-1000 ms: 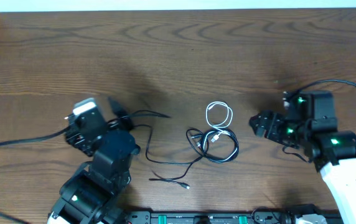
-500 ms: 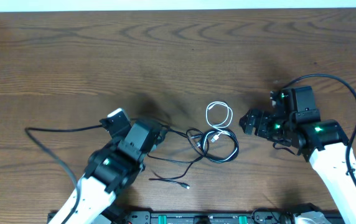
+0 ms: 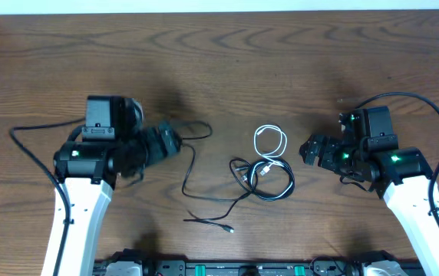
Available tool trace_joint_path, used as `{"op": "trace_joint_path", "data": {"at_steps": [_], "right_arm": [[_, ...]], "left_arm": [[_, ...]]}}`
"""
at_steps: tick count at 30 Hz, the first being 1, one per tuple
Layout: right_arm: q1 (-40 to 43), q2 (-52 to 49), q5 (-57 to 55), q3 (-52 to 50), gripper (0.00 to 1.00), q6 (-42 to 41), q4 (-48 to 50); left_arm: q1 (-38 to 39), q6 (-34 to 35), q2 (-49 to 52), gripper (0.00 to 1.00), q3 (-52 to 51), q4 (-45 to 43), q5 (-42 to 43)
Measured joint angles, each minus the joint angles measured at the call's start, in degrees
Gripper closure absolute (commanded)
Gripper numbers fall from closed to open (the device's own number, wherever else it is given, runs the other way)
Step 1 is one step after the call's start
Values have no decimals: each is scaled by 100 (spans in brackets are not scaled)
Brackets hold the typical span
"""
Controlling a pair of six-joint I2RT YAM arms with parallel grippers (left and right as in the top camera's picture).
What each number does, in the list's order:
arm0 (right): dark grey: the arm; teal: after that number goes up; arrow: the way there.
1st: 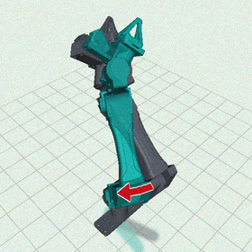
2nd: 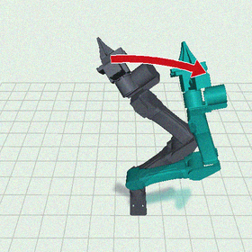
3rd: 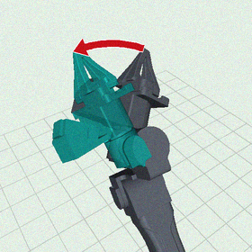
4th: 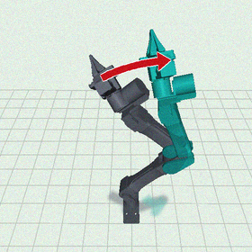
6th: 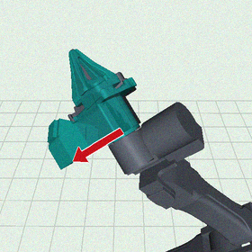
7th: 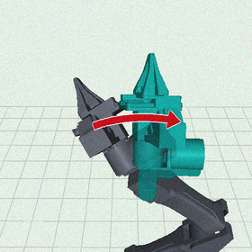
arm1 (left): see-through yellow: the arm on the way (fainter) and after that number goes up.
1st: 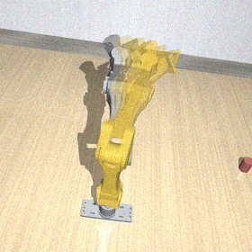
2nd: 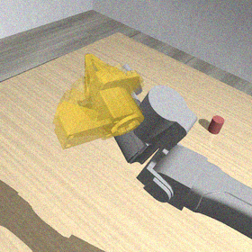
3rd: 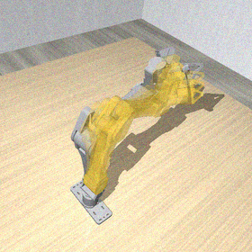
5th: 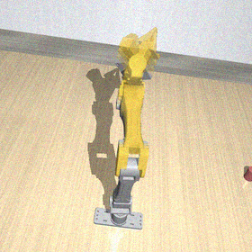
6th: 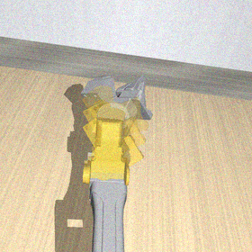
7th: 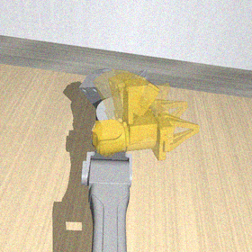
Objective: Untangle cables
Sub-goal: 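Release the black cable and move both grippers outward to the sides, then reach the left gripper down into the black-and-white cable tangle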
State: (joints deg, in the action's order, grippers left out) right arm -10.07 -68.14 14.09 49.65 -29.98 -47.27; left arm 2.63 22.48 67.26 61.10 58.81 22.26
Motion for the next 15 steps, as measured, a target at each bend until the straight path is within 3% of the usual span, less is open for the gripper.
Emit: {"op": "trace_joint_path", "data": {"at_steps": [3,8,15], "right_arm": [[0,0,-2,0,1,0,0],[0,0,-9,0,1,0,20],[0,0,-22,0,1,0,-24]], "left_arm": [[81,-210,81,2,-28,680,153],[496,-442,304,2,-275,831,533],[918,-1259,546,2,-365,935,1985]]}}
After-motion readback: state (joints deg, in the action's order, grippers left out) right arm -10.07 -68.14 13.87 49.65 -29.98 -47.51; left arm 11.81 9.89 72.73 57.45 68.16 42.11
